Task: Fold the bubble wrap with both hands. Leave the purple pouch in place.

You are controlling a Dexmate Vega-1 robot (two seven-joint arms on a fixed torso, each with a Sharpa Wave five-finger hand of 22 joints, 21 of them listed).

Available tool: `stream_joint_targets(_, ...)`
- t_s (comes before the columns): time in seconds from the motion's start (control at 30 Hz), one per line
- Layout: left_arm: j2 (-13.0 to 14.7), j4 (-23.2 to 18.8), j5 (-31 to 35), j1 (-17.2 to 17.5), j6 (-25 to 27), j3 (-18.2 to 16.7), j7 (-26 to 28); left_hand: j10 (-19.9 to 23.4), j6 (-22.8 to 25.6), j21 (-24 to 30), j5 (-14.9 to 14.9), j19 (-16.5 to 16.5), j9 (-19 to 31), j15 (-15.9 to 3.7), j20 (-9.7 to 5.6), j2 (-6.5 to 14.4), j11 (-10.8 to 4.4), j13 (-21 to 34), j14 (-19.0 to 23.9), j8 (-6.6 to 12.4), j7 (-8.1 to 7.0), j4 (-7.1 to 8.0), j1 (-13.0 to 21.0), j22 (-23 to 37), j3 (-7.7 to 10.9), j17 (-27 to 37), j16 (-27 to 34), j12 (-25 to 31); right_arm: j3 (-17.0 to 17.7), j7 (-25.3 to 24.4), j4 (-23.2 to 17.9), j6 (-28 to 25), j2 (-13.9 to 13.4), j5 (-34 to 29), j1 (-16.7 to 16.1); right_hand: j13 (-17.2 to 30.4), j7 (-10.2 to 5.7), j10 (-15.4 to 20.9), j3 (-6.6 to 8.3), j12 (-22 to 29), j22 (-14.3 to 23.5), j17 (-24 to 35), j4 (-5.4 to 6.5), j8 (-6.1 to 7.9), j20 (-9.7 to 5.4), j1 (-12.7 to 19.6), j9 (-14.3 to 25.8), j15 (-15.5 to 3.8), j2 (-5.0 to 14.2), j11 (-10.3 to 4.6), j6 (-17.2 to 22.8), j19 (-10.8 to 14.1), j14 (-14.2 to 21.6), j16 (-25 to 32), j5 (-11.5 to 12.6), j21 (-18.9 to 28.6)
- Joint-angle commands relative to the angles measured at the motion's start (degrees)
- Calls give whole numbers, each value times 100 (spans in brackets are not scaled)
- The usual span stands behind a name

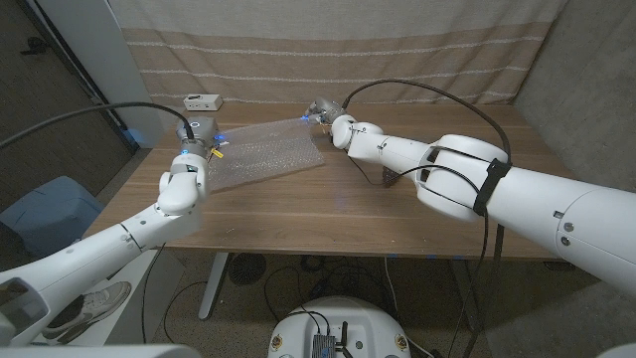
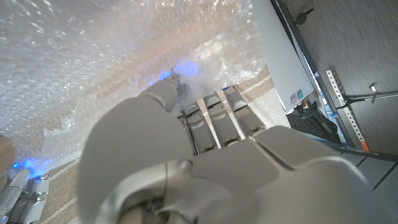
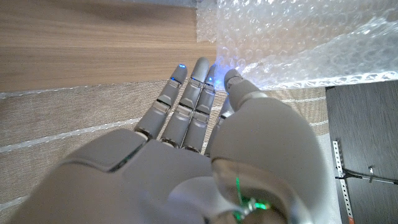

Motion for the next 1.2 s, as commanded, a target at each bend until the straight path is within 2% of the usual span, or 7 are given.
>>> stream_joint_targets(0.03,-336,746,579,-383,221,506,19,324,-39,42,39,-18,14,-600,6,27,-241,277,65,-22,-32,-26,0,-7,17,15,-14,116,-41,45,-2,15,-25,44,-10,-8,-11,-112,-21,-72,14,18,66,-74,52,-100,5,-451,-36,-13,-124,-11,-65,-41,-19,39)
stream_joint_targets(0.27,-506,1104,925,-524,409,717,67,98,-355,62,28,-79,-2,-590,31,-28,-233,242,28,-186,-115,-7,-72,-25,-53,43,-16,-44,-32,-248,-2,191,-81,-39,-72,-44,-15,-341,-94,-193,11,18,120,-166,102,-265,-6,-412,-112,17,-256,-30,-100,-86,-24,49)
stream_joint_targets(0.63,-955,1849,1329,-731,816,924,536,-200,-662,50,21,-241,-21,-575,122,30,-220,206,-143,-331,-205,56,-154,-48,-139,91,-26,-252,0,-756,-2,543,-180,-207,-177,-161,38,-894,-490,-560,3,86,424,-369,236,-1096,-9,-329,-368,41,-615,-159,-314,-204,16,38)
stream_joint_targets(0.77,-1089,2170,1400,-910,888,1067,601,-742,-979,120,3,-289,-36,-511,160,231,-150,106,-289,-453,-296,454,-475,-77,-43,105,-47,-622,4,-967,-35,646,-234,-304,-228,-168,42,-893,-509,-570,3,89,442,-372,241,-1146,-8,-324,-370,49,-623,-174,-330,-214,24,35)
stream_joint_targets(0.83,-1185,2311,1428,-979,957,1115,707,-1310,-1611,135,-42,-404,-59,-442,217,86,-157,10,-574,-574,-412,607,-757,-103,-110,108,-92,-964,7,-993,16,661,-219,-328,-226,-172,51,-892,-518,-576,3,108,440,-379,245,-1154,-8,-317,-365,50,-639,-180,-339,-204,27,33)
stream_joint_targets(1.0,-1405,2591,1449,-1108,1092,1195,1106,-2540,-2897,84,-14,-665,-106,-250,270,-488,-69,-158,-1312,-586,-563,833,-1641,-169,-738,104,-126,-1422,44,-1029,145,722,-187,-329,-235,-180,56,-894,-533,-590,3,125,437,-371,259,-1179,-7,-316,-366,49,-619,-210,-343,-198,35,24)
stream_joint_targets(1.2,-1733,2979,1326,-1199,1285,1177,1870,-3093,-3345,39,107,-739,-115,-115,353,-789,9,-220,-1670,-542,-581,905,-1995,-191,-1044,110,-123,-1426,59,-1067,326,808,-129,-342,-221,-186,57,-886,-535,-597,2,131,430,-365,266,-1188,-6,-313,-360,51,-606,-222,-346,-199,44,21)
